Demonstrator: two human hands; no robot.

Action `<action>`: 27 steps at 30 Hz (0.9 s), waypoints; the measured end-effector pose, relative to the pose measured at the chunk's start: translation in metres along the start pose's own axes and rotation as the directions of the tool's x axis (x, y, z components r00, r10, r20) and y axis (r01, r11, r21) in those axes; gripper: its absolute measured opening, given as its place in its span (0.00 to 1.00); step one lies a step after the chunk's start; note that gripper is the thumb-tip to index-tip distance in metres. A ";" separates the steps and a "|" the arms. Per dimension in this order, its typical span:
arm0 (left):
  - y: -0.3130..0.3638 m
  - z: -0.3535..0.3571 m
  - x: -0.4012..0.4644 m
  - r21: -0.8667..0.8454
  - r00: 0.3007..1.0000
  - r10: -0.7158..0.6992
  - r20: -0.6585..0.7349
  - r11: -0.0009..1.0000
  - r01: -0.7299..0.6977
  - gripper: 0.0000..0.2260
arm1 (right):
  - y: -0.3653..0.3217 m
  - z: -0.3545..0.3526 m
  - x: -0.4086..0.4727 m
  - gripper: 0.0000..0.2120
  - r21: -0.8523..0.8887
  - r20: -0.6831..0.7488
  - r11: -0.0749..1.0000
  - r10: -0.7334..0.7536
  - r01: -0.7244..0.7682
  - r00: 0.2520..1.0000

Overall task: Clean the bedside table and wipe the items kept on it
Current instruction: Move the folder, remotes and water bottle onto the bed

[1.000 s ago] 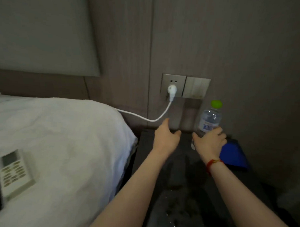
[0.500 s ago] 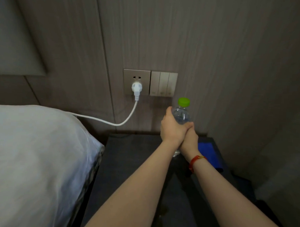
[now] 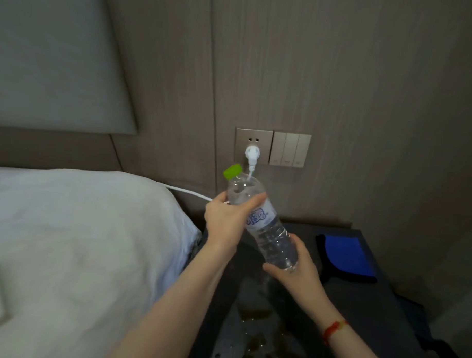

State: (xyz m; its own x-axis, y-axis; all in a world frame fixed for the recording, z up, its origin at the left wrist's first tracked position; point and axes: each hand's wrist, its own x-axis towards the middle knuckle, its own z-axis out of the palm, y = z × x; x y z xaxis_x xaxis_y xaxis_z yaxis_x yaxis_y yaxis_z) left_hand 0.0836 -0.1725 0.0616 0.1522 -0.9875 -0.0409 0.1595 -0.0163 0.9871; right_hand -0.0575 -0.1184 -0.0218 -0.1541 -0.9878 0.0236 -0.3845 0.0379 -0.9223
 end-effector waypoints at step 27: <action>0.110 -0.294 0.008 0.621 0.813 0.123 -0.570 0.712 0.328 0.27 | -0.197 0.251 -0.056 0.25 -0.222 0.249 0.911 -0.292 0.348 0.923</action>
State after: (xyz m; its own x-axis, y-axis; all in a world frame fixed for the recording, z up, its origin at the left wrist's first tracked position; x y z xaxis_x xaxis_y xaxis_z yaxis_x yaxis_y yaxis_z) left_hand 0.3894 -0.1364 0.1243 0.6990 -0.7151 0.0000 -0.4426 -0.4326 0.7855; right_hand 0.2553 -0.1086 0.0614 0.1966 -0.9609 0.1950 -0.6057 -0.2754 -0.7465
